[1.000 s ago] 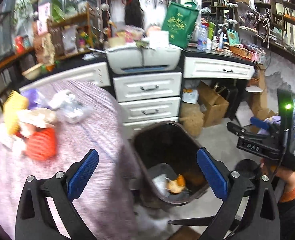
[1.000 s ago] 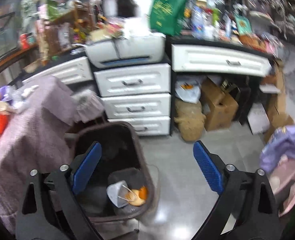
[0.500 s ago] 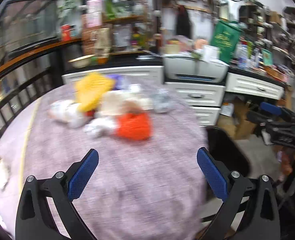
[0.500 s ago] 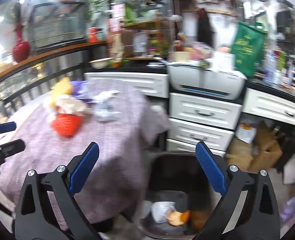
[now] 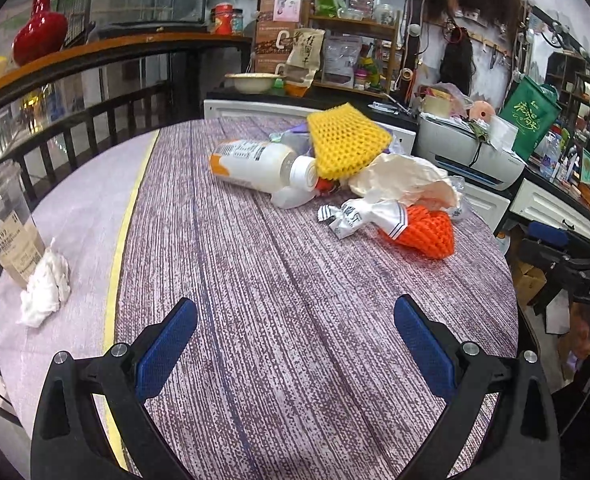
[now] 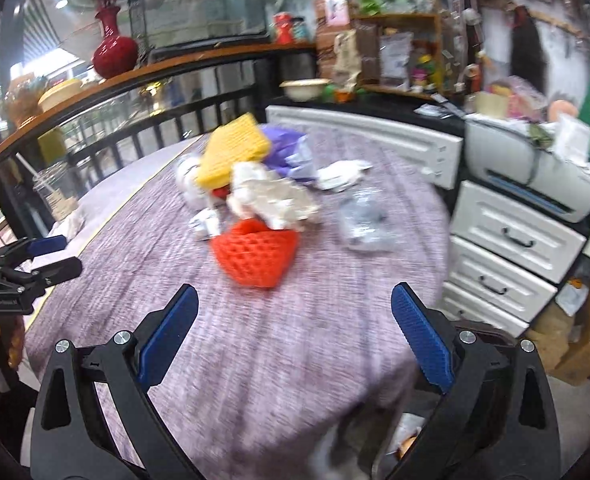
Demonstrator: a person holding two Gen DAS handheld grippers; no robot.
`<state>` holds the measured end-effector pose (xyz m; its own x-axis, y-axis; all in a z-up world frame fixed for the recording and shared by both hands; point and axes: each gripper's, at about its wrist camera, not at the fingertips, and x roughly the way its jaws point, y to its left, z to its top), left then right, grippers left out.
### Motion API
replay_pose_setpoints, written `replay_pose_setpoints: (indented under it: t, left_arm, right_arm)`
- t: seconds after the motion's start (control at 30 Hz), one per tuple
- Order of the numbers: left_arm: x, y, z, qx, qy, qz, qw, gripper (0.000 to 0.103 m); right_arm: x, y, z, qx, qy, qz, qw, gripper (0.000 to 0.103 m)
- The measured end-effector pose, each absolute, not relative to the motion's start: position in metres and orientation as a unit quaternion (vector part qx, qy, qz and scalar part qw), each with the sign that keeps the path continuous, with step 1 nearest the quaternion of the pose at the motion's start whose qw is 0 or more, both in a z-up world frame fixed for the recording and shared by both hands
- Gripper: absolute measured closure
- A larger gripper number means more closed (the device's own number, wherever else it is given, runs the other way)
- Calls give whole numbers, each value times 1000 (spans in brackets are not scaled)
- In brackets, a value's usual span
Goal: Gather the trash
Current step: 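Bring both tools back over the table toward the remaining trash, then grasp the orange foam net with the right gripper while the left grasps the white wrapper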
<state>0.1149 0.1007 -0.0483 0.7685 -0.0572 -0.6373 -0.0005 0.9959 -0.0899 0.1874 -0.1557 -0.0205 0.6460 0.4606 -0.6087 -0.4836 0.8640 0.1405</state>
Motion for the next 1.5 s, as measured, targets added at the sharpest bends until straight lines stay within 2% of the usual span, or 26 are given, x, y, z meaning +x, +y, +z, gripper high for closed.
replay_pose_setpoints:
  t: [0.23, 0.4, 0.43, 0.47, 0.57, 0.63, 0.77, 1.03, 1.27, 1.5]
  left_arm:
    - [132, 108, -59, -60, 363, -36, 929, 6]
    - [153, 102, -61, -43, 374, -42, 925, 6]
    - [156, 101, -61, -39, 377, -44, 924, 6]
    - [159, 99, -62, -36, 379, -46, 924, 7]
    - [166, 96, -62, -23, 383, -48, 922, 7]
    - [171, 92, -63, -13, 386, -51, 921, 7]
    - [185, 83, -65, 11, 393, -55, 918, 7]
    - [213, 55, -76, 45, 410, -65, 909, 21]
    - [229, 50, -77, -43, 423, -94, 900, 22]
    - [242, 26, -80, -44, 425, -87, 900, 22]
  right_arm:
    - [222, -108, -39, -55, 367, 273, 888, 10]
    - [252, -89, -54, -69, 389, 268, 879, 30]
    - [255, -88, -56, -65, 396, 273, 874, 39]
    - [256, -86, -58, -64, 399, 277, 872, 53]
    - [250, -88, -53, -66, 384, 285, 875, 73]
    - [242, -93, -47, -63, 382, 298, 873, 77]
    - [222, -102, -40, -58, 378, 315, 868, 78]
    - [190, -136, -29, -48, 359, 314, 877, 78]
    - [175, -164, -28, -36, 352, 295, 888, 78]
    - [171, -184, -29, -11, 349, 279, 894, 78]
